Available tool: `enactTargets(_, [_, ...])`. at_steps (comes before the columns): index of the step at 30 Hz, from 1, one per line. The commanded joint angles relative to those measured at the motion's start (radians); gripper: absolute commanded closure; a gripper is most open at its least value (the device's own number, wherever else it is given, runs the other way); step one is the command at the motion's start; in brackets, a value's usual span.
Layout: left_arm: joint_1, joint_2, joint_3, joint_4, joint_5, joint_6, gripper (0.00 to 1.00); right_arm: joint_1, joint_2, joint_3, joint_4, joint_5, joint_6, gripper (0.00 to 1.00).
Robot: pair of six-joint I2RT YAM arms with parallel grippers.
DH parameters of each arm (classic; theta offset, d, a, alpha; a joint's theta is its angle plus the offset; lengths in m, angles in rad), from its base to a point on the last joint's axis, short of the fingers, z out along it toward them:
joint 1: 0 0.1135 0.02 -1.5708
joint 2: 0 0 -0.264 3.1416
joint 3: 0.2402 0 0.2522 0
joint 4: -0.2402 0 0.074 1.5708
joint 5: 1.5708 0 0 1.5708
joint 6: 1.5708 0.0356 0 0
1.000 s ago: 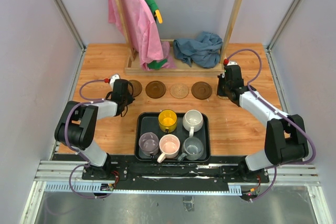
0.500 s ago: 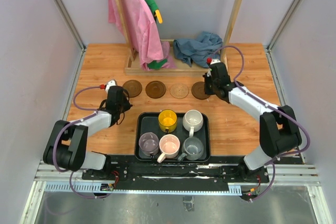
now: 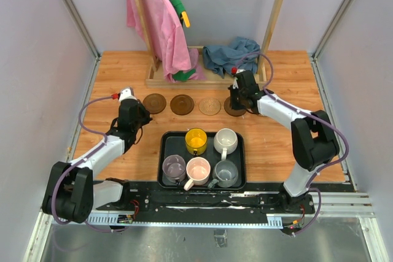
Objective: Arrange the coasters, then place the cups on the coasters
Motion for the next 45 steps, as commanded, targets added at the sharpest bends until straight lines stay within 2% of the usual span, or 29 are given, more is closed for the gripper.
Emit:
enactTargets(1, [-0.004,-0.024,0.017,0.045,0.036,0.075,1.0,0.019,-0.054,0.015,-0.044,0.055,-0.002,0.97])
enactTargets(7, [-0.003,-0.052,0.034,0.064,0.094,0.13,0.98,0.019,-0.176,-0.025,-0.059,0.213,-0.018,0.94])
enactTargets(9, [-0.004,-0.067,0.044,0.064,0.108,0.132,0.96,0.018,-0.221,-0.041,-0.067,0.294,-0.014,0.87])
enactTargets(10, [-0.004,-0.075,0.05,0.061,0.114,0.133,0.95,0.016,-0.245,-0.05,-0.071,0.339,-0.008,0.73])
enactTargets(12, [-0.003,-0.088,0.063,0.057,0.132,0.134,0.93,0.004,-0.293,-0.068,-0.073,0.397,0.005,0.55])
enactTargets(13, [-0.004,-0.094,0.07,0.055,0.14,0.135,0.92,-0.008,-0.317,-0.079,-0.074,0.41,0.012,0.36])
enactTargets(14, [-0.004,-0.101,0.076,0.051,0.151,0.132,0.92,-0.023,-0.341,-0.089,-0.073,0.42,0.025,0.1])
enactTargets(15, [-0.005,-0.106,0.081,0.048,0.158,0.131,0.91,-0.041,-0.36,-0.098,-0.073,0.424,0.038,0.0])
enactTargets(18, [-0.008,-0.124,0.089,0.037,0.173,0.127,0.9,-0.113,-0.408,-0.127,-0.074,0.382,0.076,0.02])
enactTargets(22, [-0.027,-0.147,0.089,0.015,0.161,0.123,0.9,-0.236,-0.433,-0.153,-0.102,0.209,0.157,0.02])
enactTargets(26, [-0.094,-0.156,0.106,-0.029,0.09,0.164,0.9,-0.246,-0.445,-0.137,-0.19,0.203,0.149,0.02])
enactTargets(31, [-0.159,-0.135,0.13,-0.061,0.048,0.183,0.91,-0.23,-0.548,-0.216,-0.157,0.221,0.152,0.01])
enactTargets(35, [-0.193,-0.123,0.131,-0.057,0.044,0.191,0.91,-0.163,-0.617,-0.247,-0.173,0.266,0.127,0.01])
enactTargets(38, [-0.237,-0.113,0.133,-0.047,0.042,0.215,0.91,-0.066,-0.627,-0.221,-0.272,0.337,0.125,0.01])
enactTargets(42, [-0.262,-0.088,0.126,-0.048,0.068,0.219,0.91,0.096,-0.631,-0.19,-0.417,0.411,0.187,0.01])
enactTargets(45, [-0.263,-0.081,0.11,-0.048,0.084,0.221,0.91,0.176,-0.656,-0.206,-0.443,0.389,0.243,0.0])
